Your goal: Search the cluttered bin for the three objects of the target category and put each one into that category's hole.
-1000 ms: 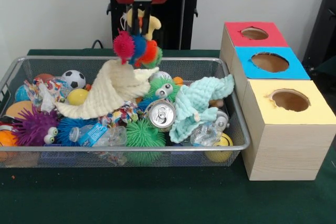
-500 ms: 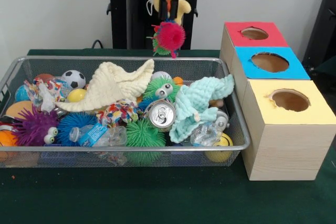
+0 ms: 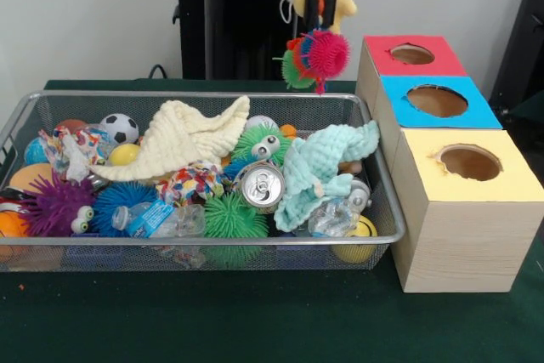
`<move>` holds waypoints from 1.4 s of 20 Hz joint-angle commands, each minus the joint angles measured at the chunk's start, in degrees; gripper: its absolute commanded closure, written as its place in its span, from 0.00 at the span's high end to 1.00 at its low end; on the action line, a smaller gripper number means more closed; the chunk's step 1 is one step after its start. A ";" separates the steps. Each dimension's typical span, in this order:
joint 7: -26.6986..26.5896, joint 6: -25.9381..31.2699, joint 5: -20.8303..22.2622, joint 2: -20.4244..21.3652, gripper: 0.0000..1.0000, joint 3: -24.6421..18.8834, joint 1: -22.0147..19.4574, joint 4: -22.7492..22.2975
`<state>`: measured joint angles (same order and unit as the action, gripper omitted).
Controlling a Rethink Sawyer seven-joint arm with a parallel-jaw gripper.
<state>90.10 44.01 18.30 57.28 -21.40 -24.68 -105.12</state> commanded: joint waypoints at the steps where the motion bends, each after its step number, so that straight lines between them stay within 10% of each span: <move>1: 12.42 -7.43 -0.54 -4.08 0.00 2.00 3.63 -4.04; 17: 20.04 -27.98 -3.25 -12.89 0.00 14.11 16.74 -11.12; 28: 17.08 -32.71 -4.87 -15.34 0.00 15.91 16.72 -13.08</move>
<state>94.80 12.18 15.21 46.22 -7.63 -6.65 -113.53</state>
